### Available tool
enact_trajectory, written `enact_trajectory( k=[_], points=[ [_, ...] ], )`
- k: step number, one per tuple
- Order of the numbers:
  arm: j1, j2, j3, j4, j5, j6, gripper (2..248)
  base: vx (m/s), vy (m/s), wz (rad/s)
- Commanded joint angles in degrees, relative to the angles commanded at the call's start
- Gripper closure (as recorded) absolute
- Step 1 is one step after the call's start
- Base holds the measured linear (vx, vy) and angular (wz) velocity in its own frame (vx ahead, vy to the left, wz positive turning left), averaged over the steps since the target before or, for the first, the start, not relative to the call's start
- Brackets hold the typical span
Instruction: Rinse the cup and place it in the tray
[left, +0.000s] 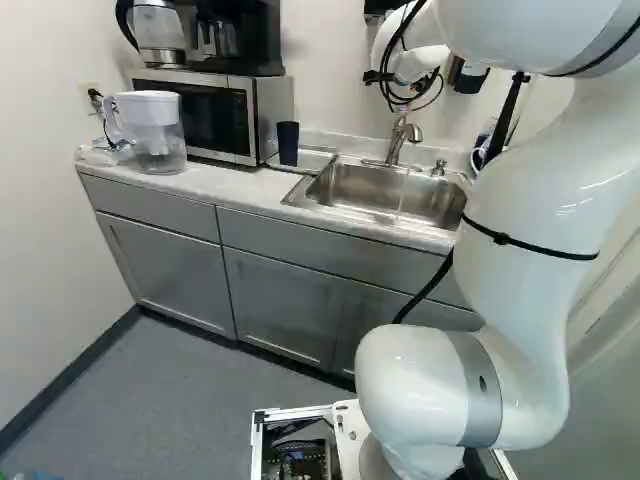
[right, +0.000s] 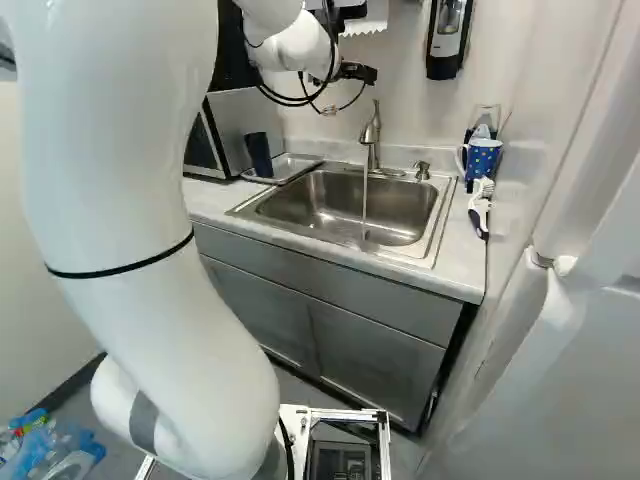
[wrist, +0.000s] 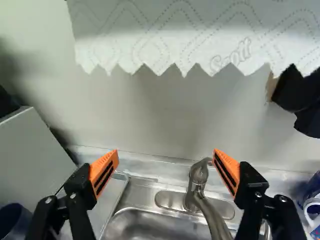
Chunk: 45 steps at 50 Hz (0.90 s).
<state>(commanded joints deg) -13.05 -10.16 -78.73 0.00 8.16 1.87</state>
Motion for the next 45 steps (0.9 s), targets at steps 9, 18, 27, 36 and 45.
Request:
enact_trajectory(
  k=[9,18,27,36,45],
  points=[
    [-0.8,-2.0,-2.2,0.0,0.0,0.0,3,0.0,0.0,0.0],
    [-0.7,-3.3,-3.6,0.0,-0.3,0.0,3,0.0,0.0,0.0],
    [-0.7,-3.3,-3.7,0.0,-1.9,0.0,3,0.0,0.0,0.0],
    [-0.7,-3.3,-3.7,0.0,-3.7,0.0,3,0.0,0.0,0.0],
    [-0.7,-3.6,-3.9,0.0,-3.9,0.0,3,0.0,0.0,0.0]
  ],
)
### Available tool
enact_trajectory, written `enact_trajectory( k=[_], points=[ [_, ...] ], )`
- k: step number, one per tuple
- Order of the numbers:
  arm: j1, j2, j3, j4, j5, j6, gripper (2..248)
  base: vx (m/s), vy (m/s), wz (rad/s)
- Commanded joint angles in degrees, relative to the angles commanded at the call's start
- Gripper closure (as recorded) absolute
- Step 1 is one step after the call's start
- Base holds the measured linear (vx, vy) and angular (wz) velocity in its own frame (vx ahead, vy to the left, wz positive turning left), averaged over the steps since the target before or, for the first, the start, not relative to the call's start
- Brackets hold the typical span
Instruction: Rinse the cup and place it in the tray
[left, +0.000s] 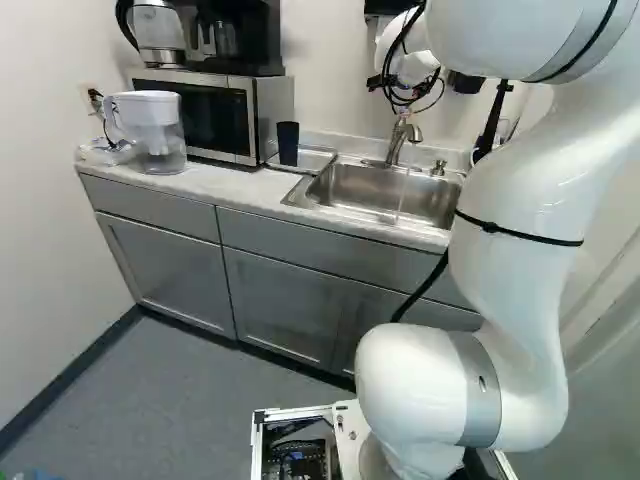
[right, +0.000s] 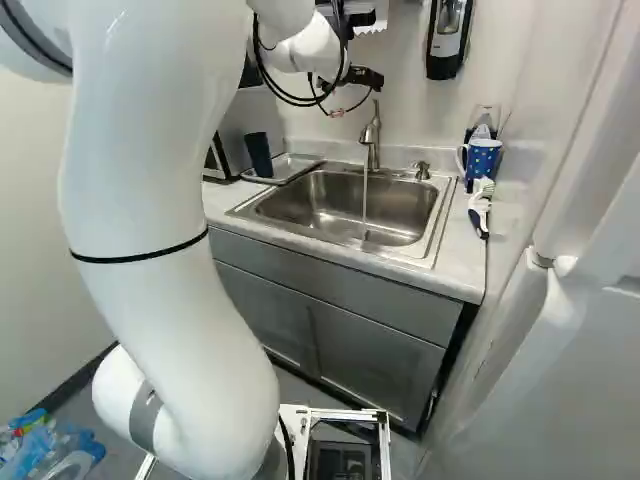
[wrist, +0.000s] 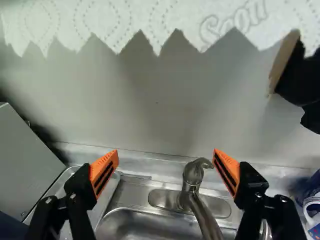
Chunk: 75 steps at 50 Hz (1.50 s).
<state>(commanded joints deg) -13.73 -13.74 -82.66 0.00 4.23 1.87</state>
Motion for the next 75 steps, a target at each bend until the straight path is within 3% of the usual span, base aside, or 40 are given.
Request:
enact_trajectory(
  k=[41,75],
  points=[
    [0.3,-2.7,-3.0,0.0,-1.3,0.0,3,0.0,0.0,0.0],
    [0.3,-2.6,-2.9,0.0,-4.3,0.0,3,0.0,0.0,0.0]
  ],
)
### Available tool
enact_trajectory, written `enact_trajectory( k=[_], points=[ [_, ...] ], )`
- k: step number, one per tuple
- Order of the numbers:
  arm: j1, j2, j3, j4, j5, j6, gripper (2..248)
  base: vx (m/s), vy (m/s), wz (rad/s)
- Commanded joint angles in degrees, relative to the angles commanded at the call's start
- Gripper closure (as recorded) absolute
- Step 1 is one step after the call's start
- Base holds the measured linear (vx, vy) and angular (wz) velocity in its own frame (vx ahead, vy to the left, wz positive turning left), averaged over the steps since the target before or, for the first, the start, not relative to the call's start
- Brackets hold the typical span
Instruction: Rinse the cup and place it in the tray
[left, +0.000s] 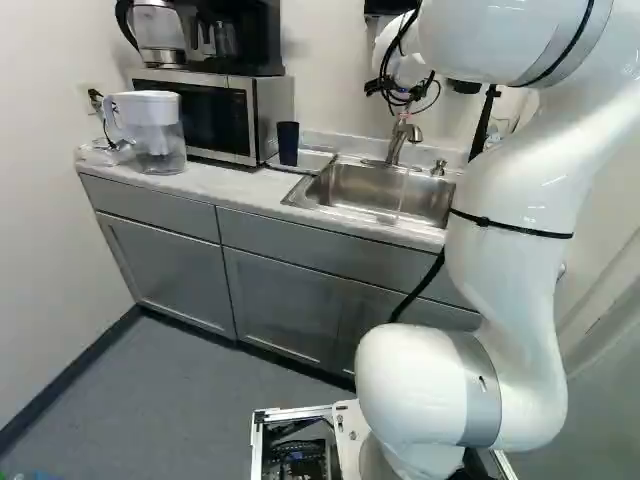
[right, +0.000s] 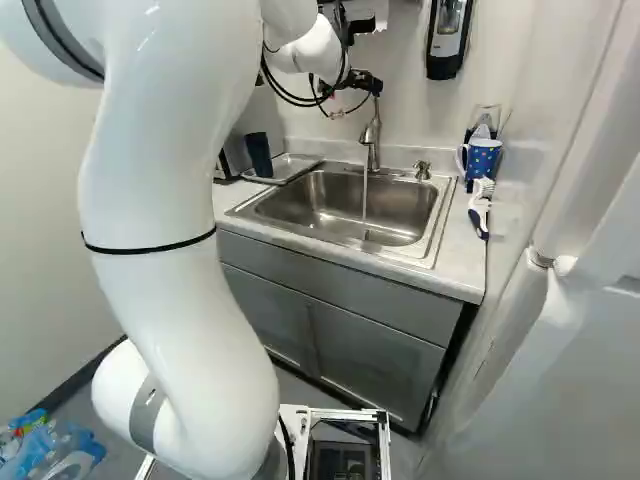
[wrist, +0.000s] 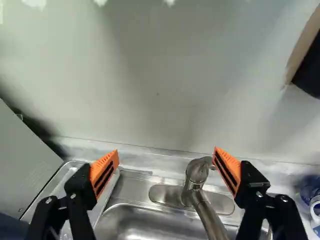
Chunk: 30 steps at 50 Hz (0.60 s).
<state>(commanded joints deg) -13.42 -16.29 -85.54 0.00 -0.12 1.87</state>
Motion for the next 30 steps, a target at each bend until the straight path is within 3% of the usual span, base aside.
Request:
enact_trajectory(
  k=[30],
  points=[
    [0.2,2.3,2.7,0.0,-2.3,0.0,3,0.0,0.0,0.0]
  ],
)
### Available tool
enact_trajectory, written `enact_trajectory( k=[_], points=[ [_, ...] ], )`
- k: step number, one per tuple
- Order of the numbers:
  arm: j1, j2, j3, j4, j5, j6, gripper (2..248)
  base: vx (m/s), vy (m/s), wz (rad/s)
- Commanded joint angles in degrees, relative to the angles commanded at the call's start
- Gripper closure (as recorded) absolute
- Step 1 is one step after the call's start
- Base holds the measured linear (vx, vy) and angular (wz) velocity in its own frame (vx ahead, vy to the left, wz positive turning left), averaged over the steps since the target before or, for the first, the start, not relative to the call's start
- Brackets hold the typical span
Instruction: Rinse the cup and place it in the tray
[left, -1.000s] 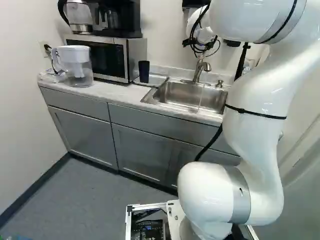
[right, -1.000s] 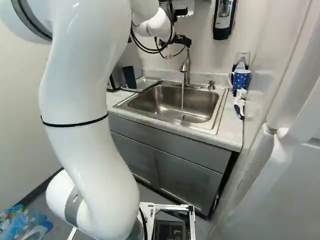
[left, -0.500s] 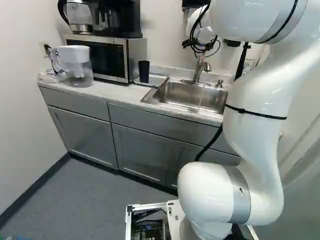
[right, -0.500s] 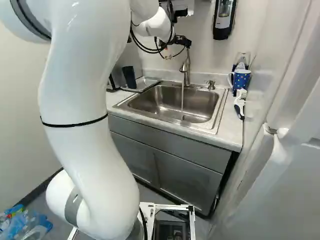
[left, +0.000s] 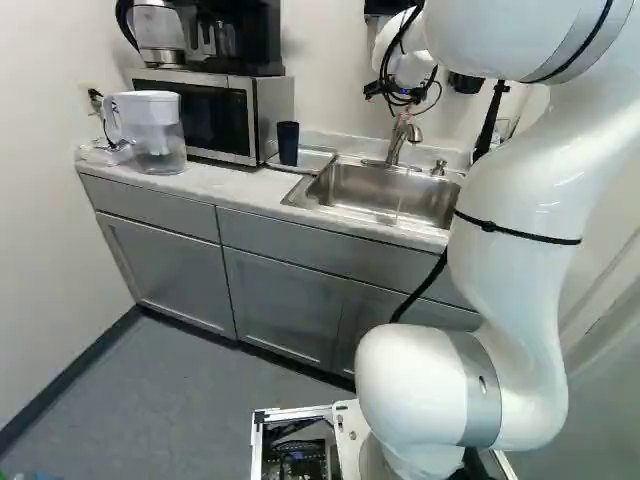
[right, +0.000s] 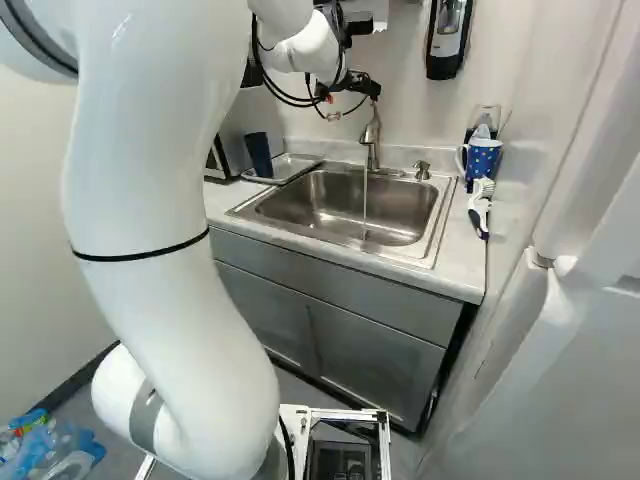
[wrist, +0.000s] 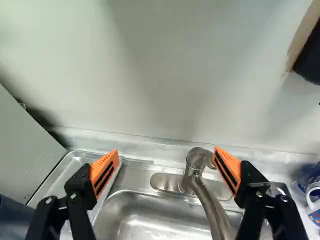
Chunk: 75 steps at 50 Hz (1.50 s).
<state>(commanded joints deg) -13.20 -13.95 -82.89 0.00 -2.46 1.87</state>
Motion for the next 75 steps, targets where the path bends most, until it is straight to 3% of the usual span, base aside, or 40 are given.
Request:
enact_trajectory(
  k=[48,66,75],
  points=[
    [0.0,0.0,0.0,0.0,-2.2,0.0,3,0.0,0.0,0.0],
    [0.0,0.8,0.8,0.9,4.2,0.0,3,0.0,0.0,0.0],
    [0.1,2.5,2.8,0.9,4.4,0.0,3,0.0,0.0,0.0]
  ],
)
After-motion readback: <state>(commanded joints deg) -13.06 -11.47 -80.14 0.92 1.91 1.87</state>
